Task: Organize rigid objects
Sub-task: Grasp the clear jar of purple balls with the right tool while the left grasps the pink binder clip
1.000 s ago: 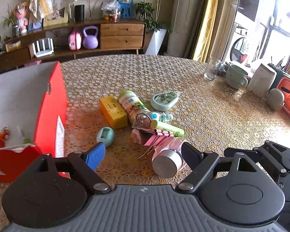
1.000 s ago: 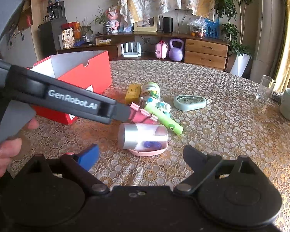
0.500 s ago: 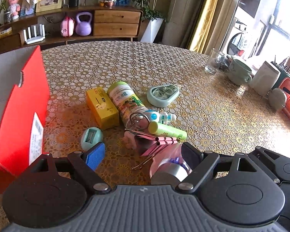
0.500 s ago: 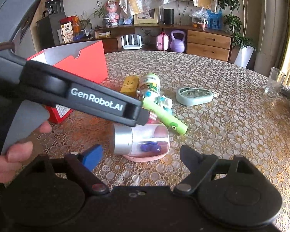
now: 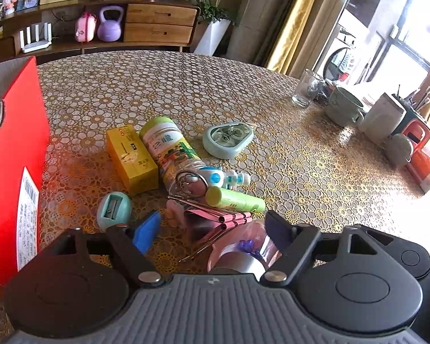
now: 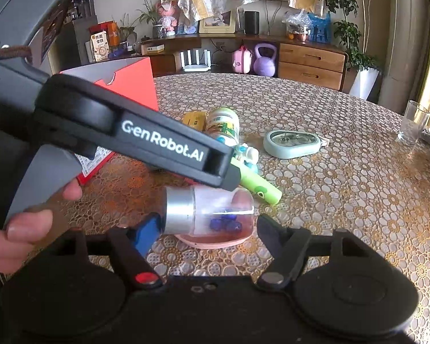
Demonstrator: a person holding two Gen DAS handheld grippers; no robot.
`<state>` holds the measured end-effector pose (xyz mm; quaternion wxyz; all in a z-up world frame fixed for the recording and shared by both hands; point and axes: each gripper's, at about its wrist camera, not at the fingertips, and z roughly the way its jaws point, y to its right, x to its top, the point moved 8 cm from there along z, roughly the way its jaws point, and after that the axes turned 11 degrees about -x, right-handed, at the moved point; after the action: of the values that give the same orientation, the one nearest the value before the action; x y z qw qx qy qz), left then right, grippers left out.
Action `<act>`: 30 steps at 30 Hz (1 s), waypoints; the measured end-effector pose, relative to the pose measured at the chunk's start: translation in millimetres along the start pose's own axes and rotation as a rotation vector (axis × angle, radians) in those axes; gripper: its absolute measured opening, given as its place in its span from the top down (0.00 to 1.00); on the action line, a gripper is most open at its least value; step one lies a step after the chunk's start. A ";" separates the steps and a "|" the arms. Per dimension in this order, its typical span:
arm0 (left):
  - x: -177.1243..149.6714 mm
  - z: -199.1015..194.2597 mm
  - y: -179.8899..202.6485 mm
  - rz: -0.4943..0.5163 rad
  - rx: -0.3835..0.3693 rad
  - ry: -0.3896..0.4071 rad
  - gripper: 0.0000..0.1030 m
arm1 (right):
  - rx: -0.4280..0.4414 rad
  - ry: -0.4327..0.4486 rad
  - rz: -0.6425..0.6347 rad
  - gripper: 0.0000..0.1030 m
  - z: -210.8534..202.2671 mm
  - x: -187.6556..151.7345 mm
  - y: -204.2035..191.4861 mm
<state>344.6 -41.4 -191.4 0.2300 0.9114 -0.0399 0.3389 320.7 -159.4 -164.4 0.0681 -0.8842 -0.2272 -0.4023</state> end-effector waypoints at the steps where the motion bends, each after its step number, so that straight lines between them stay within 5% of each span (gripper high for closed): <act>1: -0.1 0.3 0.3 0.002 -0.001 -0.002 0.25 | 0.000 -0.001 0.001 0.30 0.8 0.2 0.1; 3: -0.3 0.7 0.6 0.005 -0.003 -0.002 0.30 | 0.001 0.000 0.002 0.32 1.5 1.0 -0.1; 5: 1.0 0.2 1.5 0.000 -0.017 0.000 0.47 | -0.001 0.001 0.000 0.31 1.7 1.1 0.3; 13: 2.8 -0.7 6.0 0.020 -0.005 -0.007 0.61 | -0.014 0.004 0.005 0.32 1.1 2.1 -1.9; 30: 5.9 -33.9 21.6 0.034 0.004 0.019 0.63 | -0.042 0.042 0.026 0.32 -34.5 3.2 7.3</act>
<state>323.9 -45.0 -156.6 0.2226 0.9079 -0.0522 0.3514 302.5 -175.2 -138.6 0.0595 -0.8796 -0.2058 -0.4247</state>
